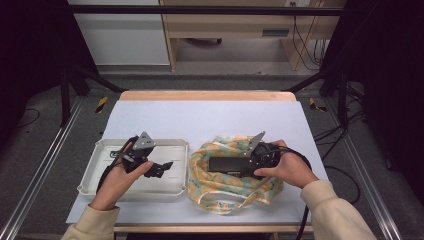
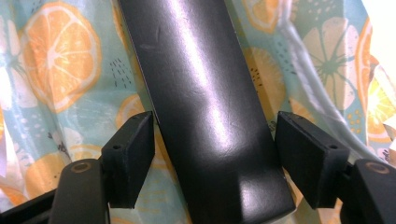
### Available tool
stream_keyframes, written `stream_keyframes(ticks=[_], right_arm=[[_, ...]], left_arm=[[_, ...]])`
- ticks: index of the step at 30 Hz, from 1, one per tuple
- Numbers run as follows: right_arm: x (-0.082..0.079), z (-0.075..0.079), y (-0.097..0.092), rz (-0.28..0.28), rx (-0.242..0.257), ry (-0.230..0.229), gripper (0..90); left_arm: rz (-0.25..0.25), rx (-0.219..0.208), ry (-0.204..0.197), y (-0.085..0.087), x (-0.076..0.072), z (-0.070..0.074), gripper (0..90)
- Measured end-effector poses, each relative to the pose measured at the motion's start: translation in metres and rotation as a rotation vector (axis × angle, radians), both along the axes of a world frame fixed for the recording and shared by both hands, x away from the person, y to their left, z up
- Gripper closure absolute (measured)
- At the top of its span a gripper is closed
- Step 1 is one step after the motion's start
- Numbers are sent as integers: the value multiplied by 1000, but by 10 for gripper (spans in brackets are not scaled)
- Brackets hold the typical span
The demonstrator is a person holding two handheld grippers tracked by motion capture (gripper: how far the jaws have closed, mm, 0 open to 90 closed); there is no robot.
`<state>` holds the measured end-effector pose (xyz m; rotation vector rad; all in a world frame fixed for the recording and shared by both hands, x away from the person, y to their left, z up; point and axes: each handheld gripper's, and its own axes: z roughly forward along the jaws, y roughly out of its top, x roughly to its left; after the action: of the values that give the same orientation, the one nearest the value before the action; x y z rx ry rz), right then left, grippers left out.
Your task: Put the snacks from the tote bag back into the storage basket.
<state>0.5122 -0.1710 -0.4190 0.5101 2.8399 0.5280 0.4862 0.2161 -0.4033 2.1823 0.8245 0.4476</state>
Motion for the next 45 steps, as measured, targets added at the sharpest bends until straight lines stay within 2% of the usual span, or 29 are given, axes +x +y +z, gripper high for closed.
stream_keyframes(ticks=[4,12,18,22,26,37,45], right_arm=[[1,-2,0,2,3,9,312],[9,-12,3,37,-29,48,306],[13,-18,5,65,-44,55,317],[11,-16,4,60,-27,61,342],[7,-13,-1,91,-5,55,398],[1,-10,-5,127,36,32,419],[-3,-4,-8,146,88,3,428]], left_arm=[[-3,4,1,0,0,0,74],[-2,5,6,-2,0,-2,74],[-11,12,13,-3,0,-3,74],[-11,12,13,-3,0,-3,74],[-12,14,11,-2,0,-2,74],[-14,18,16,-2,-1,-2,74],[-14,18,16,-2,-1,-2,74]])
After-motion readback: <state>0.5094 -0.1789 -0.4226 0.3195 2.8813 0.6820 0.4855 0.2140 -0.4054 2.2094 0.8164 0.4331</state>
